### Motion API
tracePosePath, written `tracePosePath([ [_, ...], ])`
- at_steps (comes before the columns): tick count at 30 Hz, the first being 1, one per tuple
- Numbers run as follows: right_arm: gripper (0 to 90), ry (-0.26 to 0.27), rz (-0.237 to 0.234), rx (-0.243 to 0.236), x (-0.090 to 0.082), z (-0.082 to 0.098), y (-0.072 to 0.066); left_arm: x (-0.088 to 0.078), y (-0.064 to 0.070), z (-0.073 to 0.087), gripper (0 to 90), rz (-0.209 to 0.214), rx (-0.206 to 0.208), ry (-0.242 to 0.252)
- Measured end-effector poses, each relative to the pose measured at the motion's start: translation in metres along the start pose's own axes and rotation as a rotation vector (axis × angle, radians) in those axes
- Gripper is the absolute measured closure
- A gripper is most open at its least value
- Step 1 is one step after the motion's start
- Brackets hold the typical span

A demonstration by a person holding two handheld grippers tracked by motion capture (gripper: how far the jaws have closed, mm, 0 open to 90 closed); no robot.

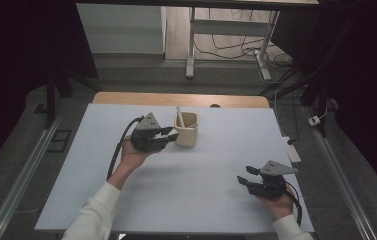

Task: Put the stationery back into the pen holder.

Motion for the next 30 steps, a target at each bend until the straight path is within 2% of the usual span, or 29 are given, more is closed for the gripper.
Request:
tracePosePath([
  [10,45.0,-0.011,0.019,0.004,-0.003,0.003,0.003,0.009,-0.011,-0.018,65.5,-0.007,-0.015,0.036],
  [16,45.0,-0.016,0.019,0.006,-0.002,0.005,0.003,0.018,-0.02,-0.032,65.5,0.003,-0.05,0.062],
  [23,45.0,-0.019,0.019,0.009,-0.001,0.006,0.003,0.037,-0.027,-0.04,65.5,-0.022,-0.024,0.03],
  [30,45.0,-0.023,0.018,0.009,-0.001,0.007,0.003,0.054,-0.034,-0.047,65.5,-0.022,-0.054,0.036],
])
Point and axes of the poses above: each handheld gripper's, and its own axes: x roughly forward along the jaws, z roughly out of its underside, y roughly to its right, the point moved 7 cm from there along x, roughly forward along the jaws, and after that the axes turned 7 degrees about y, right-handed, at the moved point
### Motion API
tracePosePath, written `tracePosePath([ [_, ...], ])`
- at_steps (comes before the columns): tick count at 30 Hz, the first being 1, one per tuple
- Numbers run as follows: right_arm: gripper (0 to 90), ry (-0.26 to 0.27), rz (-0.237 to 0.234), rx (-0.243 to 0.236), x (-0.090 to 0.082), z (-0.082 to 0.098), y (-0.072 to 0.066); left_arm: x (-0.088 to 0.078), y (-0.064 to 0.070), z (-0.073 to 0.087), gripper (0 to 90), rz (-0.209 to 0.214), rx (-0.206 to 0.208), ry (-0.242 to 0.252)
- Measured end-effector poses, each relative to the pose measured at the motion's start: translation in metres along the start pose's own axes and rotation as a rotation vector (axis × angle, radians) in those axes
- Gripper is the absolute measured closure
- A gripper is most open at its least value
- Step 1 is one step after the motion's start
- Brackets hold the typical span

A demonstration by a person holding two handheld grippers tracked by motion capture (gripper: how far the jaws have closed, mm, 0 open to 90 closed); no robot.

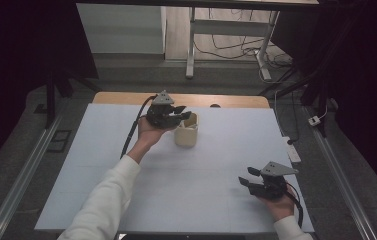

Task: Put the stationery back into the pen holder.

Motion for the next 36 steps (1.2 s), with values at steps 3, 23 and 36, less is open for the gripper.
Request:
tracePosePath([
  [3,45.0,-0.001,0.0,0.002,0.0,0.001,0.001,0.006,-0.003,-0.004,65.5,-0.01,0.004,-0.007],
  [23,45.0,-0.009,0.009,0.015,-0.001,0.004,0.004,0.034,-0.024,-0.023,65.4,-0.019,-0.062,0.014],
  [36,44.9,-0.016,0.013,0.008,-0.002,0.007,0.004,0.042,-0.027,-0.019,38.3,-0.034,-0.102,0.02],
])
Point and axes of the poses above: each handheld gripper's, and its own axes: x roughly forward along the jaws, z roughly out of its underside, y roughly to its right, the point moved 7 cm from there along x, roughly forward along the jaws, and after that the axes turned 7 degrees about y, right-handed, at the moved point
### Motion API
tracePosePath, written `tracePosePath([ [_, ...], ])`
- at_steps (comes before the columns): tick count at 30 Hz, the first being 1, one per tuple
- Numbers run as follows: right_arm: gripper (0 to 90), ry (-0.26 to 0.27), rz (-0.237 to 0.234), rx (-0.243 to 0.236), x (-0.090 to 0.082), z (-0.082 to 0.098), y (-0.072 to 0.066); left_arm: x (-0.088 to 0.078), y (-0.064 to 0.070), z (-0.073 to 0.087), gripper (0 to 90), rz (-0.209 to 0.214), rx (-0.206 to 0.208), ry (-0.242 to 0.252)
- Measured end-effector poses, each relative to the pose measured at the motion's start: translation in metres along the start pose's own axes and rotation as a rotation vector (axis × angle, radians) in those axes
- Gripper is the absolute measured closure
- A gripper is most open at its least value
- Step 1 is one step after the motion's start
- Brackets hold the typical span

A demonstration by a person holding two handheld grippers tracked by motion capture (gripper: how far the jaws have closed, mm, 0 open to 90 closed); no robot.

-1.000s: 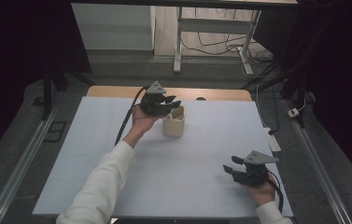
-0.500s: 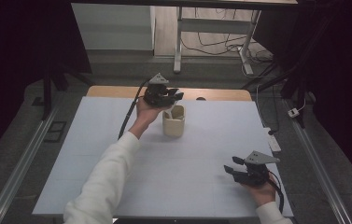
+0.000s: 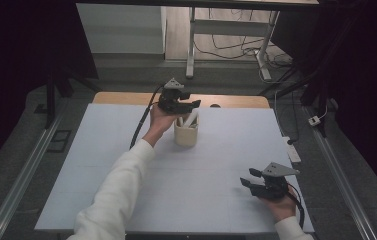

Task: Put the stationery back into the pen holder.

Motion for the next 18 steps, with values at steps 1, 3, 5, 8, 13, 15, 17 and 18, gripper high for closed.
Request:
tracePosePath([
  [1,44.9,-0.001,0.001,-0.001,0.0,0.0,0.0,-0.002,0.0,0.0,37.0,0.008,0.001,-0.005],
  [3,44.9,-0.002,-0.005,-0.001,0.0,0.0,0.0,-0.006,0.002,0.001,35.6,0.021,0.018,-0.021],
  [5,44.8,-0.003,-0.005,0.0,0.0,0.0,0.0,-0.009,0.006,0.003,35.7,0.031,0.044,-0.036],
  [8,44.9,-0.004,-0.002,-0.001,0.0,0.001,0.0,-0.014,0.011,0.009,35.9,0.055,0.076,-0.057],
  [13,44.8,0.0,-0.005,0.003,0.0,0.001,-0.001,-0.026,0.013,0.023,36.2,0.061,0.104,-0.092],
  [15,44.8,-0.004,-0.001,0.002,0.0,0.001,0.0,-0.034,0.014,0.028,36.3,0.058,0.109,-0.097],
  [17,44.8,-0.004,0.006,0.003,0.0,0.001,0.001,-0.043,0.016,0.034,36.5,0.056,0.111,-0.096],
  [18,44.8,-0.006,-0.001,0.003,0.0,0.001,0.001,-0.047,0.017,0.037,36.8,0.052,0.112,-0.098],
])
Point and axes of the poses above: each handheld gripper's, and its own axes: x roughly forward along the jaws, z roughly out of its underside, y roughly to its right, the point moved 7 cm from there along x, roughly forward along the jaws, and after that the axes turned 7 degrees about y, right-handed, at the moved point
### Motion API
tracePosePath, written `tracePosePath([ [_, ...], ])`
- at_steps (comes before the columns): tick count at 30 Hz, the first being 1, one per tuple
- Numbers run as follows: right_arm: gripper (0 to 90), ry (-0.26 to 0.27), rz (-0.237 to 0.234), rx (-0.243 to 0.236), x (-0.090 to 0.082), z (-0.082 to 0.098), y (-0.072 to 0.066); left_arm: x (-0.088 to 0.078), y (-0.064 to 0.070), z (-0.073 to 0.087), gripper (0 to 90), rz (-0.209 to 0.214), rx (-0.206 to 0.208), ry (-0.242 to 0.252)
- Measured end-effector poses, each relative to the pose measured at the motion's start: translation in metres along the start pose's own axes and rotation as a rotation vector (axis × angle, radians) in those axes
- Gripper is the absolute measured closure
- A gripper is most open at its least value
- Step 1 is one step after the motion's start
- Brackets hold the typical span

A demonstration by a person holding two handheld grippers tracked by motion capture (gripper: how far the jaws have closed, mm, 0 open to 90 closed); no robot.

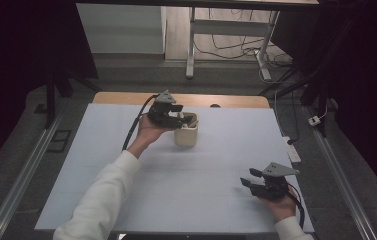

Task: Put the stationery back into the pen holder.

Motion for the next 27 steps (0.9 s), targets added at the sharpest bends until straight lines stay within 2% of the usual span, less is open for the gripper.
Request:
tracePosePath([
  [5,44.8,-0.001,0.008,-0.004,-0.001,0.0,0.001,-0.021,0.007,0.017,37.3,-0.021,0.024,-0.013],
  [7,44.8,0.008,0.005,0.0,-0.001,-0.001,0.001,-0.03,0.012,0.025,37.3,-0.017,0.026,-0.016],
  [14,44.8,0.003,0.007,-0.006,-0.001,-0.001,0.002,-0.061,0.028,0.061,37.3,-0.012,0.008,-0.023],
  [22,44.8,0.003,0.004,-0.012,0.002,0.0,0.004,-0.096,0.04,0.098,36.1,-0.034,-0.038,-0.04],
  [27,44.7,0.001,0.008,-0.02,0.002,0.0,0.004,-0.118,0.046,0.123,33.8,-0.064,-0.061,-0.073],
])
Point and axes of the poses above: each handheld gripper's, and its own axes: x roughly forward along the jaws, z roughly out of its underside, y roughly to its right, the point moved 7 cm from there along x, roughly forward along the jaws, and after that the axes turned 7 degrees about y, right-handed, at the moved point
